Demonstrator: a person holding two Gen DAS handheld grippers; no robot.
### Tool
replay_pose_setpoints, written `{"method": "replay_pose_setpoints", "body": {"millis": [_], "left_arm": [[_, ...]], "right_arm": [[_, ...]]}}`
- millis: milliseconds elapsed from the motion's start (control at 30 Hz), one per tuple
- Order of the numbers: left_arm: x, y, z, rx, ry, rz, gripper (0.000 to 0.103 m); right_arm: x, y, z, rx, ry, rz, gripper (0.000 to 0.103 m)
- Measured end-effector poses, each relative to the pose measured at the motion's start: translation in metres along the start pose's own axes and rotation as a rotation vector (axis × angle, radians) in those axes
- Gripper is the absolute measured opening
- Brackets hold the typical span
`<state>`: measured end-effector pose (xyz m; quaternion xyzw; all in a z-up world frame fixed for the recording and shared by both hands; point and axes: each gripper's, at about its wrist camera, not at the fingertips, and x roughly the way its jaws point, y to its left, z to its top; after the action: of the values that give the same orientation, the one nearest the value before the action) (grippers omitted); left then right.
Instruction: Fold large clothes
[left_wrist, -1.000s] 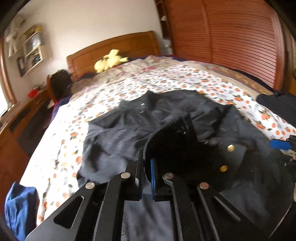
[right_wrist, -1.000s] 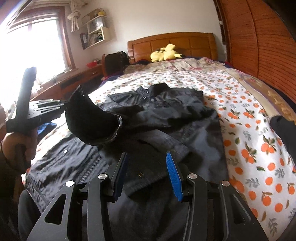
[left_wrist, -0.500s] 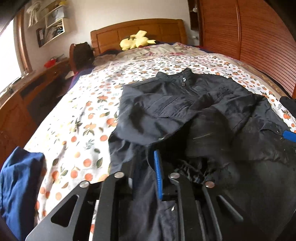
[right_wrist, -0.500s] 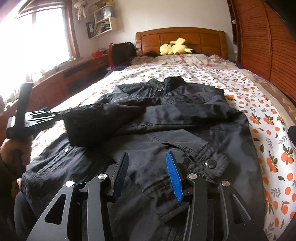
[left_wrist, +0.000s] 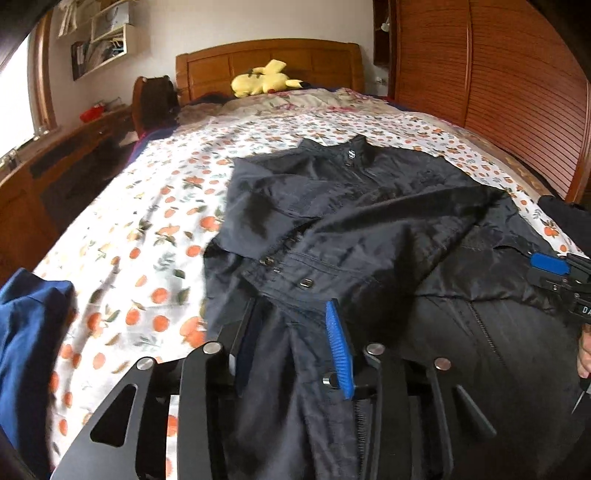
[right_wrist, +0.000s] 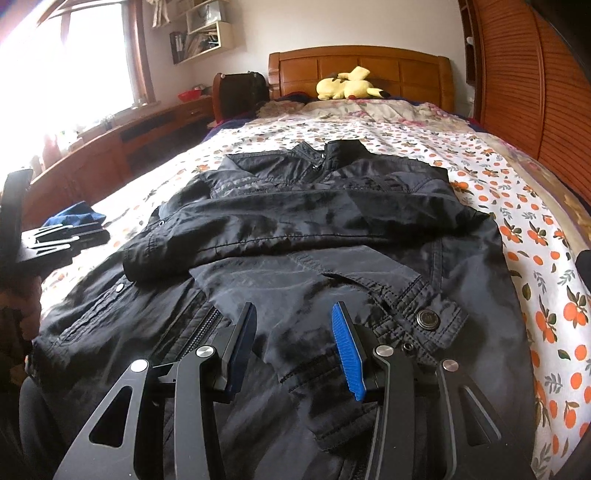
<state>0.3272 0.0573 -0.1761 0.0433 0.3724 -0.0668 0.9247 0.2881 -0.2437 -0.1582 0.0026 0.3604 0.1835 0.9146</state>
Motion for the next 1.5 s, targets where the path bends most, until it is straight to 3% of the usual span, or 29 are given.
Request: {"method": "replay_pose_setpoints", "body": {"millis": [133,300,467,533,567,600,900,1033,1200,1233,1267,1300,1367,1433,1500], "left_arm": [[0.011,-0.015,-0.004,-0.004,0.036,-0.036,0.045],[0.029,-0.027,-0.007,0.013,0.084,-0.014,0.048],[0.040,-0.026,-0.009,-0.008,0.125,-0.033,0.048],[0.042,-0.025,-0.008,-0.015,0.130,-0.052,0.039],[0.042,-0.027,-0.008,-0.016,0.133,-0.079,0.014],[0.041,-0.028,-0.007,-0.019,0.132,-0.104,0.003],[-0.039,-0.060,-0.007,0.022,-0.022,-0.157,0.002],[-0.059,-0.076,-0.017,0.040,-0.025,-0.178,0.002],[-0.065,-0.079,-0.027,0.039,-0.025,-0.147,0.007],[-0.067,-0.077,-0.029,0.033,-0.028,-0.140,0.010],[-0.069,-0.073,-0.031,0.027,-0.032,-0.132,0.019],[-0.071,-0.069,-0.034,0.020,-0.038,-0.119,0.036],[-0.075,-0.062,-0.038,0.008,-0.053,-0.094,0.059],[-0.081,-0.052,-0.045,-0.009,-0.068,-0.073,0.075],[-0.085,-0.042,-0.051,-0.034,-0.083,-0.050,0.102]], "right_arm": [[-0.001,0.000,0.000,0.000,-0.002,-0.003,0.041],[-0.005,-0.002,-0.001,-0.016,-0.012,-0.023,0.041],[-0.010,-0.005,-0.002,-0.025,-0.018,-0.029,0.050],[-0.011,-0.009,-0.002,-0.024,-0.017,-0.029,0.052],[-0.012,-0.010,-0.003,-0.022,-0.015,-0.031,0.054],[-0.012,-0.012,-0.003,-0.019,-0.016,-0.033,0.056],[-0.017,-0.013,-0.001,-0.013,-0.028,-0.028,0.056],[-0.019,-0.016,0.000,-0.002,-0.038,-0.027,0.056],[-0.017,-0.014,0.000,-0.009,-0.030,-0.025,0.056],[-0.017,-0.014,0.000,-0.011,-0.028,-0.026,0.056],[-0.016,-0.013,0.000,-0.013,-0.026,-0.025,0.056],[-0.016,-0.012,0.000,-0.015,-0.024,-0.024,0.056],[-0.014,-0.009,0.000,-0.017,-0.023,-0.022,0.056],[-0.013,-0.006,0.001,-0.020,-0.020,-0.016,0.056],[-0.012,-0.003,0.001,-0.026,-0.019,-0.009,0.056]]}}
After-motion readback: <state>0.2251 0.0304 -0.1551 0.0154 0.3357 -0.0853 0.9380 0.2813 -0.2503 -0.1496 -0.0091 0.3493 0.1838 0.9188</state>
